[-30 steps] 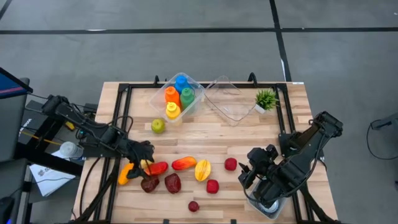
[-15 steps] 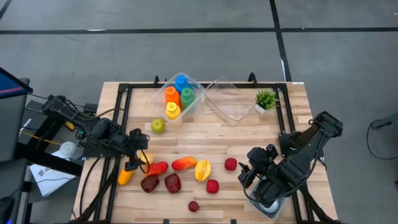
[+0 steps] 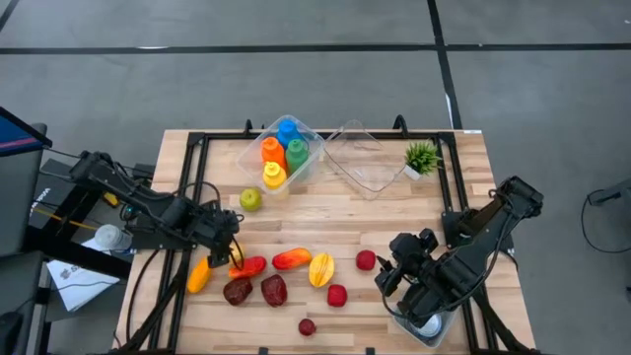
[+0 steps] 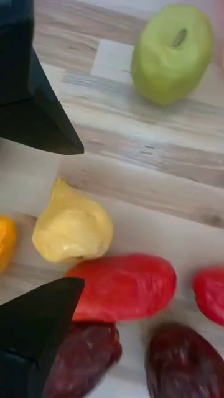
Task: Pick & Place Food Item
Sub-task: Put the pear into the right transparent bin
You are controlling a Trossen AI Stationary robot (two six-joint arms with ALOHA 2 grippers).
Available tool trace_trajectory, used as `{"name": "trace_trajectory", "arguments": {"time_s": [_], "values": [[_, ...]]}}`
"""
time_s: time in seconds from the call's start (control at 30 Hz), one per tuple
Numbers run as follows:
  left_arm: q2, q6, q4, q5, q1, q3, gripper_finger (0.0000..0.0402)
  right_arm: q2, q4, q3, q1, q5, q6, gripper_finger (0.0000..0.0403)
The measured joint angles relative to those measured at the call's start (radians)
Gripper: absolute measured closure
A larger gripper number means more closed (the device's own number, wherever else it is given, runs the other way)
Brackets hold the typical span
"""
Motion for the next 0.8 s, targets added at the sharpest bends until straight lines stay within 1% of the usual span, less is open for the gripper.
{"name": "trace_trajectory", "arguments": {"time_s": [0.27,0.37,0.57,0.7,0.8], "values": [[0.103,-0.05,0.01,0.016,0.003,-0.012,0.0076,0.0,0.095,-0.067,-0.013,-0.008,0.0,0.0154],[0.111,-0.086,0.045,0.06,0.003,-0.071,0.0077,0.0,0.096,-0.067,-0.014,-0.008,0.0,0.0154],[0.106,-0.174,0.184,0.132,0.002,-0.2,0.0076,0.0,0.102,-0.067,-0.013,-0.008,-0.001,0.0154],[0.106,-0.181,0.26,0.138,0.001,-0.262,0.008,0.0,0.102,-0.067,-0.014,-0.008,-0.008,0.0154],[0.101,-0.2,0.273,0.138,0.006,-0.291,0.0092,0.0,0.102,-0.067,-0.013,-0.009,-0.008,0.0154]]}}
